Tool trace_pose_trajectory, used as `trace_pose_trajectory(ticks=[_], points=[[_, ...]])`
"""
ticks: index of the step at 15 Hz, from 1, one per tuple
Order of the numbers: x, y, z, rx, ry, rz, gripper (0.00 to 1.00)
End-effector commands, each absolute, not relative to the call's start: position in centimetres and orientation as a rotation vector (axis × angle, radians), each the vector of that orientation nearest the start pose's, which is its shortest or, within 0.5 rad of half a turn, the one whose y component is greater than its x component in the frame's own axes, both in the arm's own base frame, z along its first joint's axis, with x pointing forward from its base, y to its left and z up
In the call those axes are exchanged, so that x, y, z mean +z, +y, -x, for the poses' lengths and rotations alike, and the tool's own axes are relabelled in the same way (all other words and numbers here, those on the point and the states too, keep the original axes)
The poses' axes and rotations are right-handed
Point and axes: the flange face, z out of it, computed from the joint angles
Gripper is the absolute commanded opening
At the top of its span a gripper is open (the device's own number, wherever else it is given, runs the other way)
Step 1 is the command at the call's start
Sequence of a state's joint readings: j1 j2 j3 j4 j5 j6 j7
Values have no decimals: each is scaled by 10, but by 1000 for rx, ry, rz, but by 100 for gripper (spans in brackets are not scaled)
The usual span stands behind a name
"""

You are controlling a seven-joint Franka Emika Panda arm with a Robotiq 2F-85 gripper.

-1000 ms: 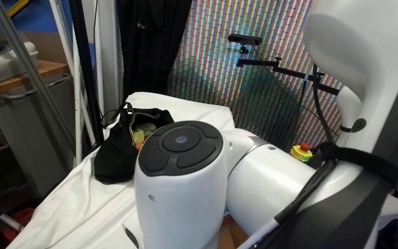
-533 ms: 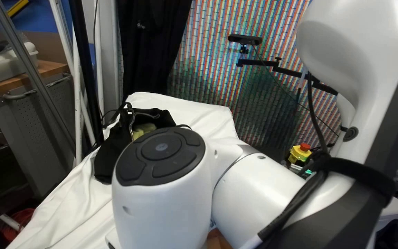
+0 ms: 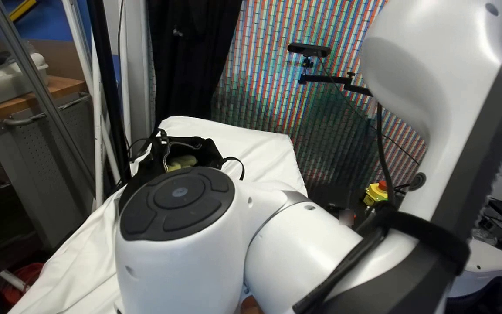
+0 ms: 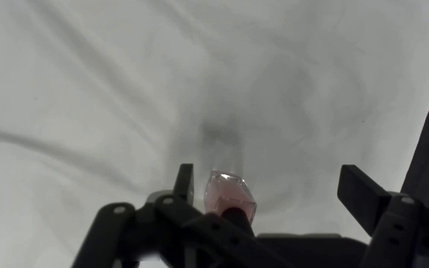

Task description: Pick up all the nail polish from the table and put them in the black bag.

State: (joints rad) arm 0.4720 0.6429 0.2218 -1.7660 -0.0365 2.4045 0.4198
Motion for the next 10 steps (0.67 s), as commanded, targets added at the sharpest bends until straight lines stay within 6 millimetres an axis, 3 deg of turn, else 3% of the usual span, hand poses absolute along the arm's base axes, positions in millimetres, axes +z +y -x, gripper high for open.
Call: trace_pose_trajectory(ticks=[1, 10], points=[[208, 424, -530, 19, -354, 3028, 100], [194, 426, -545, 13, -322, 3054, 100]])
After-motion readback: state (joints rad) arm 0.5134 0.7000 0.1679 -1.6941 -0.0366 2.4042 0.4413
